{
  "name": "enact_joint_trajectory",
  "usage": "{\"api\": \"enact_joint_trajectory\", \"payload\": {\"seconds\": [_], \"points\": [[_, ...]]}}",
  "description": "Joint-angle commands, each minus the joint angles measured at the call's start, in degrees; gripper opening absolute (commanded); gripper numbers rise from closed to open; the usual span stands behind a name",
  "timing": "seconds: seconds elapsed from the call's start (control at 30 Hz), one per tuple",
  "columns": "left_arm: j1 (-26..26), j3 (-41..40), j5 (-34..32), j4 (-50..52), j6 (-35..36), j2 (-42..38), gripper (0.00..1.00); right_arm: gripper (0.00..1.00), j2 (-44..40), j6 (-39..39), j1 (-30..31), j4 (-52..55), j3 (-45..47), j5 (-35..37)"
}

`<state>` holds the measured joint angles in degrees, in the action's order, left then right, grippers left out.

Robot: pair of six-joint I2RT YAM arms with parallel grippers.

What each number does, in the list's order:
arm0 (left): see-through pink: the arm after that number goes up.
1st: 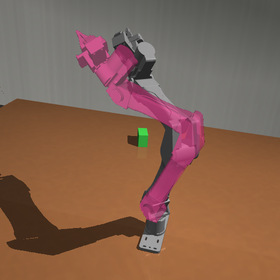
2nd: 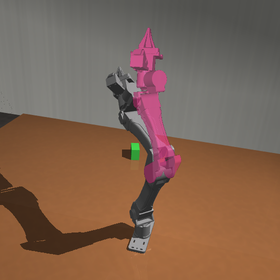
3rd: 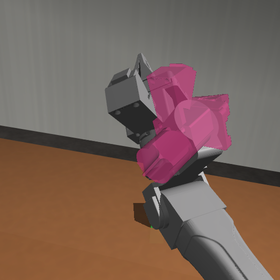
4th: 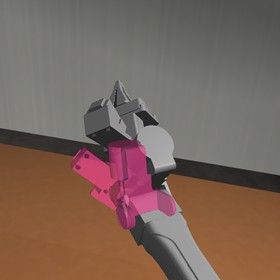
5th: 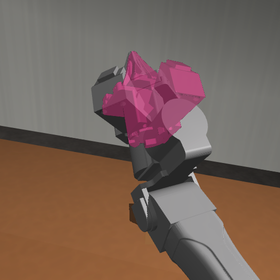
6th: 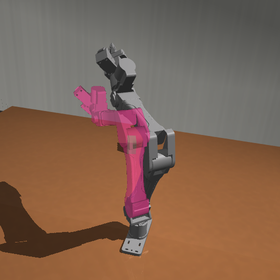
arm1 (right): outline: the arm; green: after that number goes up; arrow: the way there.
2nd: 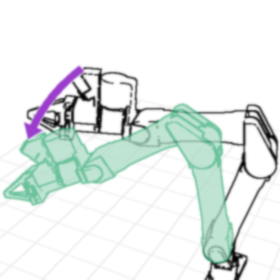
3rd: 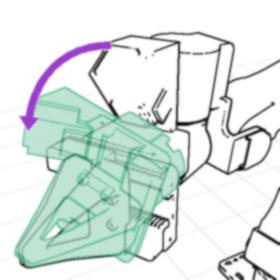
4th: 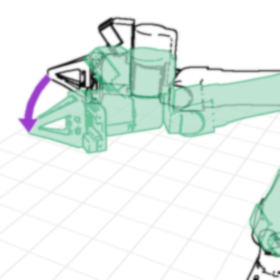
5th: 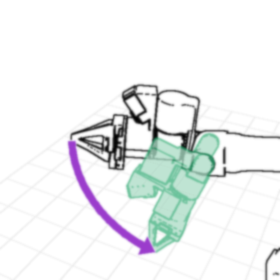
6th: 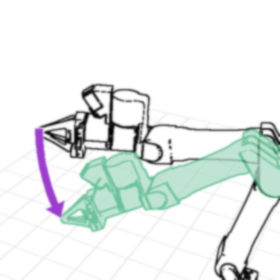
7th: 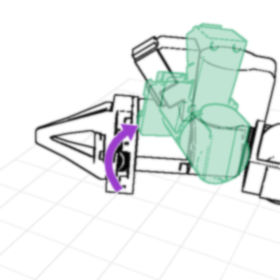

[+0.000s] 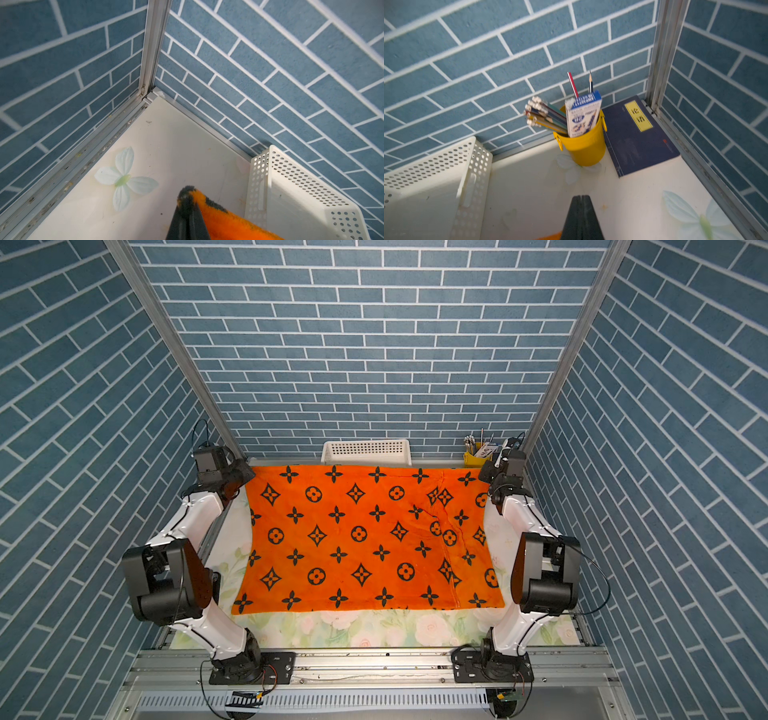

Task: Roll up the pillowcase
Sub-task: Fold the pillowcase at the center of the board.

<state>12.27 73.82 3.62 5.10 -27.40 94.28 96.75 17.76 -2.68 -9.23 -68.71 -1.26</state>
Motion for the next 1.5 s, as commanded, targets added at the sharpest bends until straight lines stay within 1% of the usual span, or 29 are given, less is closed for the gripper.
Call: {"api": "enact_joint_trajectory", "payload": {"seconds": [0.0,0.17,0.4,0.53,0.63,0.73,0.87,0.93,1.03,1.2,1.33,1.47], "points": [[0.21,-4.62,-4.12,-2.49,-0.29,-5.82,0.0,0.0,-6.38,2.23,-0.68,-2.92,5.22,2.08],[0.21,-12.68,-7.88,-1.84,-2.64,-13.78,0.0,0.0,-14.02,4.98,-0.69,0.2,12.74,5.96],[0.17,-22.97,-15.03,3.39,-7.78,-25.26,0.0,0.0,-28.26,8.91,-0.68,6.21,24.34,12.41],[0.18,-26.88,-17.88,7.36,-10.79,-30.22,0.0,0.0,-36.69,12.08,-0.67,10.41,30.83,15.58],[0.21,-29.06,-18.45,9.81,-13.0,-33.27,0.0,0.0,-42.5,13.47,-0.63,12.86,34.95,16.89],[0.18,-31.25,-19.53,13.03,-15.74,-36.34,0.0,0.0,-47.73,14.9,-0.67,16.9,37.56,18.01],[0.2,-33.44,-22.7,18.2,-19.27,-40.63,0.0,0.0,-52.78,17.6,-0.62,23.11,38.94,20.9],[0.2,-34.95,-22.92,19.87,-20.8,-43.16,0.0,0.0,-55.04,19.33,-0.65,25.78,39.98,21.88],[0.21,-36.74,-23.63,21.53,-22.39,-45.28,0.0,0.0,-57.33,21.18,-0.66,28.06,41.98,21.67],[0.15,-38.27,-25.61,23.19,-22.88,-46.39,0.0,0.0,-61.66,24.1,-0.7,32.31,44.91,21.74],[0.21,-40.24,-25.68,23.12,-23.78,-47.06,0.0,0.0,-66.12,25.34,-0.66,33.54,47.79,21.7],[0.17,-42.86,-26.41,23.97,-26.1,-47.83,0.0,0.0,-68.5,26.83,-0.66,33.23,49.57,20.94]]}}
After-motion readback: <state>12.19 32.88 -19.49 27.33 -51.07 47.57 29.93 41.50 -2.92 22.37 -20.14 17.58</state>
